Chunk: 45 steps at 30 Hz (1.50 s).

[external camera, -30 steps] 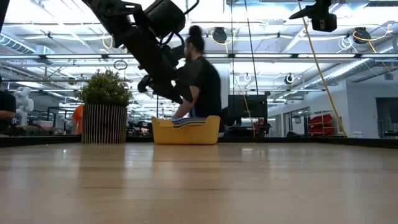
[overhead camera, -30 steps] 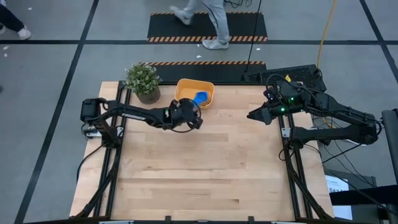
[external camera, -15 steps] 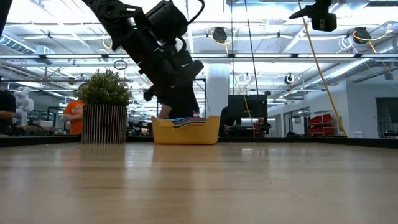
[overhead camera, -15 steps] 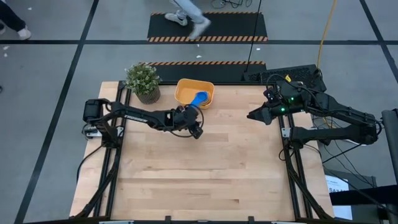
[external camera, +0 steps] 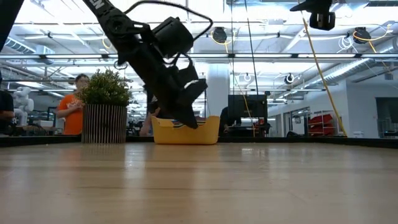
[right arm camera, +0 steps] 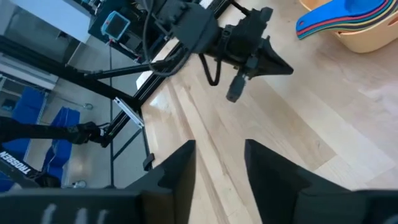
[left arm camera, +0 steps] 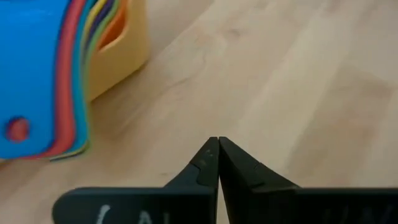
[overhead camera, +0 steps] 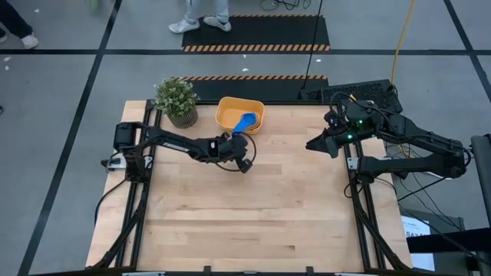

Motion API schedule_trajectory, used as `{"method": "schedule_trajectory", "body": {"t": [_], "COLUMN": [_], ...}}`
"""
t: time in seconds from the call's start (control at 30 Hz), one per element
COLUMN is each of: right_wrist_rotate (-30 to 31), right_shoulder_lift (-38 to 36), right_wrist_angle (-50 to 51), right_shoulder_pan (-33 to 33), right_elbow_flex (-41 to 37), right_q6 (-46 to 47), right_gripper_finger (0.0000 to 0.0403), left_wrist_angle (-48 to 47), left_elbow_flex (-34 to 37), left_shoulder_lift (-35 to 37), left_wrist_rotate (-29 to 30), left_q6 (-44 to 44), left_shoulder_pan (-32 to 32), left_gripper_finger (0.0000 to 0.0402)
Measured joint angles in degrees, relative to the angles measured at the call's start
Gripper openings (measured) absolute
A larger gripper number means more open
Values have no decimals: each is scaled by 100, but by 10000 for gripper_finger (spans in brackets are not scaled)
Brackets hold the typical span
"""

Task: Nest measuring cups in basket
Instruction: Put the stacked measuring cups into the yellow bin

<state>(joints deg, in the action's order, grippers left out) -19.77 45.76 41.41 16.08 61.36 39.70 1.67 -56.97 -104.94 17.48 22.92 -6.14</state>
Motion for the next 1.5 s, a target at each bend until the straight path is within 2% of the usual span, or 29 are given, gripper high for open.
{"method": "schedule_trajectory", "body": {"t": [0.23,0.47,0.9,1.37,1.5], "right_wrist_rotate": [3,5,3,0,-2], "right_shoulder_lift": [0,0,0,0,0], "right_wrist_angle": [0,0,0,37,92], "right_shoulder_pan": [0,0,0,0,0], "right_elbow_flex": [0,0,1,1,0], "right_q6": [-3,7,9,-52,-101], "right_gripper_finger": [74,47,45,45,45], "left_wrist_angle": [-20,-16,-242,-311,-303], "left_elbow_flex": [2,2,2,2,2], "left_shoulder_lift": [0,0,0,2,2], "left_wrist_rotate": [573,654,1121,1059,1051], "left_q6": [-169,-171,-272,-65,354], "left_shoulder_pan": [-213,-504,-876,-1287,-1345], "left_gripper_finger": [14,14,14,14,14]}}
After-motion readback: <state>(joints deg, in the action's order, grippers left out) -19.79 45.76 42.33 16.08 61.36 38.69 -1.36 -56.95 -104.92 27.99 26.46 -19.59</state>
